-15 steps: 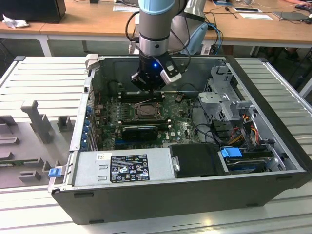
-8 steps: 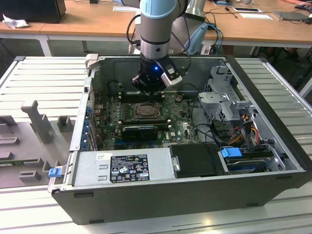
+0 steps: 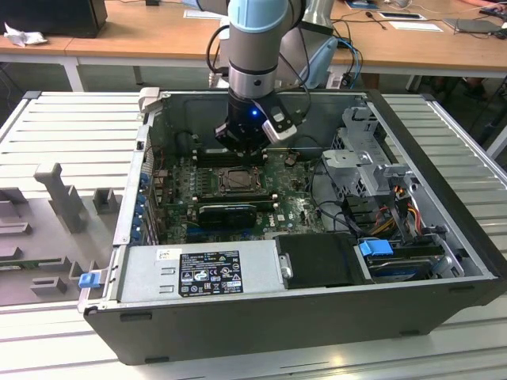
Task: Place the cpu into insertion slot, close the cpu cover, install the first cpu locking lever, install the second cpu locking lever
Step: 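Install the first cpu locking lever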
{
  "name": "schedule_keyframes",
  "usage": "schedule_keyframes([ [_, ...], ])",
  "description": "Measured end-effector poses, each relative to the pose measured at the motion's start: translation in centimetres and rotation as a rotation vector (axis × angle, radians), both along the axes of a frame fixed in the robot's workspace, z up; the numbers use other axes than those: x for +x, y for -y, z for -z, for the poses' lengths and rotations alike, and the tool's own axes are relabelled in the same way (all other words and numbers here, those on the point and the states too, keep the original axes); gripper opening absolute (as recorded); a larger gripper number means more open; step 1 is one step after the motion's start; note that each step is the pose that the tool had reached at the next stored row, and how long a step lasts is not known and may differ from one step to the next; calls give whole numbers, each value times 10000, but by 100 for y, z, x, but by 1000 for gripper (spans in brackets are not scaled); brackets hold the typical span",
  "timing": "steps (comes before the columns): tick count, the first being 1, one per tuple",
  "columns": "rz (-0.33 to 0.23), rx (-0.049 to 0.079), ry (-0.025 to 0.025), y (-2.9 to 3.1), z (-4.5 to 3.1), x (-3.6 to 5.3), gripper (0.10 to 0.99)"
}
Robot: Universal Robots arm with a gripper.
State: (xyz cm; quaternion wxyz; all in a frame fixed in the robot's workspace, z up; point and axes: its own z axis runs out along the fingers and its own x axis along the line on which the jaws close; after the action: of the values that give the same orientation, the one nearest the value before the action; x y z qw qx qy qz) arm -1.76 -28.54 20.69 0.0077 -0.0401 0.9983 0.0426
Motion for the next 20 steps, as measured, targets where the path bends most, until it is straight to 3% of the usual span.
schedule_keyframes([
  [10, 0, -39, 0, 0, 54, 4, 106],
  [15, -2, -48, -1, 0, -152, 5, 106],
  [20, -2, -46, 1, 16, -157, 5, 106],
])
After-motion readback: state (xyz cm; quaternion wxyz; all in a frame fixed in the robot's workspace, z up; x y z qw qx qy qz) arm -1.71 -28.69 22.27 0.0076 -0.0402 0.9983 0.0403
